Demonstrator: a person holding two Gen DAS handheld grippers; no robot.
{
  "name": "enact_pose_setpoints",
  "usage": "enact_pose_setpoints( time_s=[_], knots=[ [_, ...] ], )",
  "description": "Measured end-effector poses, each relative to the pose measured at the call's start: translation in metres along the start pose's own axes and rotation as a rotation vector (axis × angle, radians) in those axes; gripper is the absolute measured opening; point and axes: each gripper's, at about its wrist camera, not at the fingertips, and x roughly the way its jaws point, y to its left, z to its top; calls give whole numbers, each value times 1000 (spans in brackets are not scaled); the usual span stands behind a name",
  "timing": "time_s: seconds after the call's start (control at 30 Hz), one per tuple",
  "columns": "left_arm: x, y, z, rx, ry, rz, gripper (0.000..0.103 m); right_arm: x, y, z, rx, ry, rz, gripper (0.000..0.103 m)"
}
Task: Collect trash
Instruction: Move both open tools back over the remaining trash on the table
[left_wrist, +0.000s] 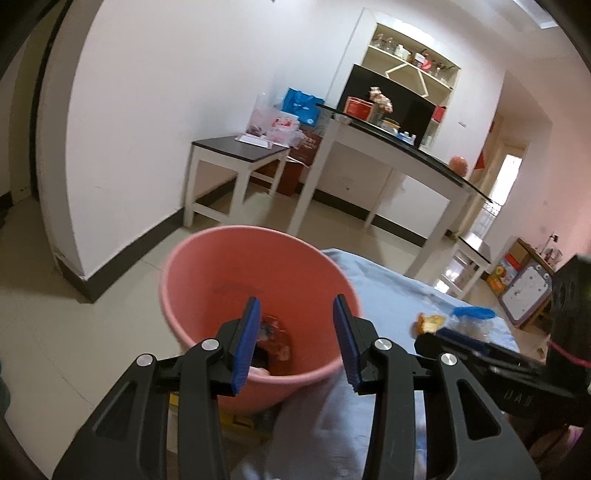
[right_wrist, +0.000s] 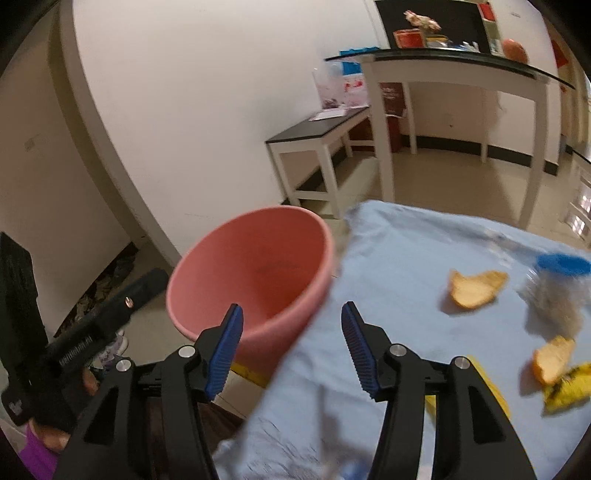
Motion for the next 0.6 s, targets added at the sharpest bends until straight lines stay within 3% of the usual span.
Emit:
enact_pose_setpoints(
  time_s=[0.27,0.6],
  knots=[
    [12,-58,-13,139,71,-26,41,-42,-50,-36,21,2,-162,55],
    [30,-135,-47,307,161,-58,41,-61,-96,-56,108,6,-300,55]
  ],
)
